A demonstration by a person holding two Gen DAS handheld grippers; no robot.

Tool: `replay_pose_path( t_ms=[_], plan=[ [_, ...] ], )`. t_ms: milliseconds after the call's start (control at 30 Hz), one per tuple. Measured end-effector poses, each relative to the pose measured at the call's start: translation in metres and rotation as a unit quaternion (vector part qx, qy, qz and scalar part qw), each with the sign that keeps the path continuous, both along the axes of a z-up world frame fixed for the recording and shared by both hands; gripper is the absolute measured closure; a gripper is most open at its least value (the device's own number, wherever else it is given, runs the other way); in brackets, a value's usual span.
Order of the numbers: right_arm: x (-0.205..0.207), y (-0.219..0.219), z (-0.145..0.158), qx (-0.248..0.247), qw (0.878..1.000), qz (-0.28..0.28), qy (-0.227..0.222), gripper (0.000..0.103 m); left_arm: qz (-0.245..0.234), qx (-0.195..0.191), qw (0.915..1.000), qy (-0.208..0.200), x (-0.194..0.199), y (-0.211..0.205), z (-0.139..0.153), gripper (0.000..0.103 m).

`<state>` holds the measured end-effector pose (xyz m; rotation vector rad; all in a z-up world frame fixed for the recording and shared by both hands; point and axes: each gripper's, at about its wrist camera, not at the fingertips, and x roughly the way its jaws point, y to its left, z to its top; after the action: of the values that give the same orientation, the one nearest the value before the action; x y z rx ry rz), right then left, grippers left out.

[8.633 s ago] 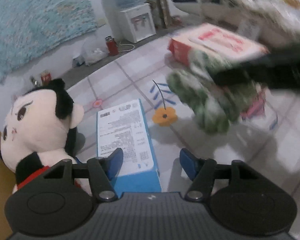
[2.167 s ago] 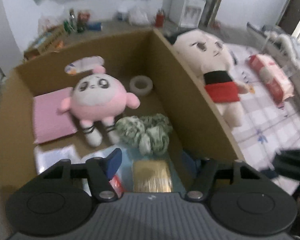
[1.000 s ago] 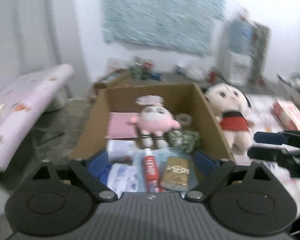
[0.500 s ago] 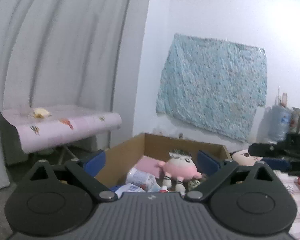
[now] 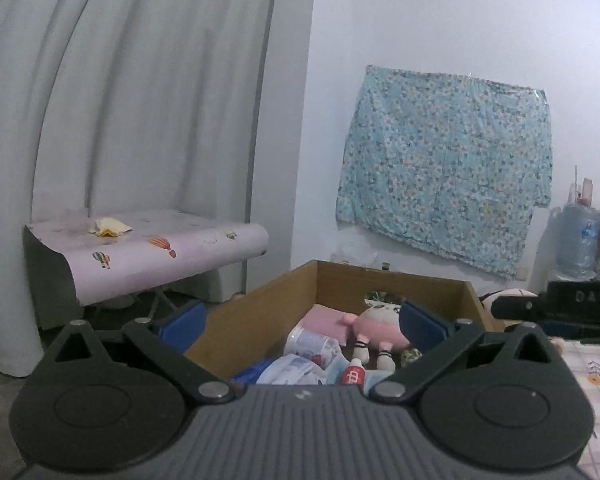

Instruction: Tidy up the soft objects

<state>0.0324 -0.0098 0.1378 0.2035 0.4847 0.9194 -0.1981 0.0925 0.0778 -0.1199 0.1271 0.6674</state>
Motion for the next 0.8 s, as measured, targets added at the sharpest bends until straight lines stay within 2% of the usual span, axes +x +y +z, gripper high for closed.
replay_pose_path(
  t_ms=[100,233,367,433,600,733,800],
  plan=[
    [-0.004,-0.003,0.001,-0.003,1.000,-0.002,-0.009,0.042,0.003,-0.015,0.9999,0.004,-0.002,0.003,-0.002,0.000],
    [-0.005,-0.007,0.003,0.001,1.000,-0.006,0.002,0.042,0.009,-0.032,0.9988,0.036,0.011,0.009,-0.005,0.000],
    [0.003,-0.016,-0.002,0.037,0.998,0.001,0.055,0.041,0.004,-0.050,0.9980,0.038,0.011,0.012,-0.009,0.000],
    [0.006,-0.016,-0.005,0.036,0.997,-0.002,0.067,0.041,0.015,-0.051,0.9978,0.039,0.011,0.011,-0.009,0.000],
    [-0.003,-0.007,-0.004,-0.001,0.999,-0.012,0.036,0.041,0.015,-0.030,0.9981,0.051,0.015,-0.001,-0.009,0.000],
    [-0.004,-0.007,-0.005,0.013,0.998,0.006,0.054,0.041,0.013,-0.003,0.9981,0.060,0.019,-0.011,-0.008,0.000],
    [-0.006,-0.007,-0.003,0.002,0.999,0.001,0.041,0.041,0.015,0.009,0.9977,0.065,0.019,-0.015,-0.008,0.000]
  ],
)
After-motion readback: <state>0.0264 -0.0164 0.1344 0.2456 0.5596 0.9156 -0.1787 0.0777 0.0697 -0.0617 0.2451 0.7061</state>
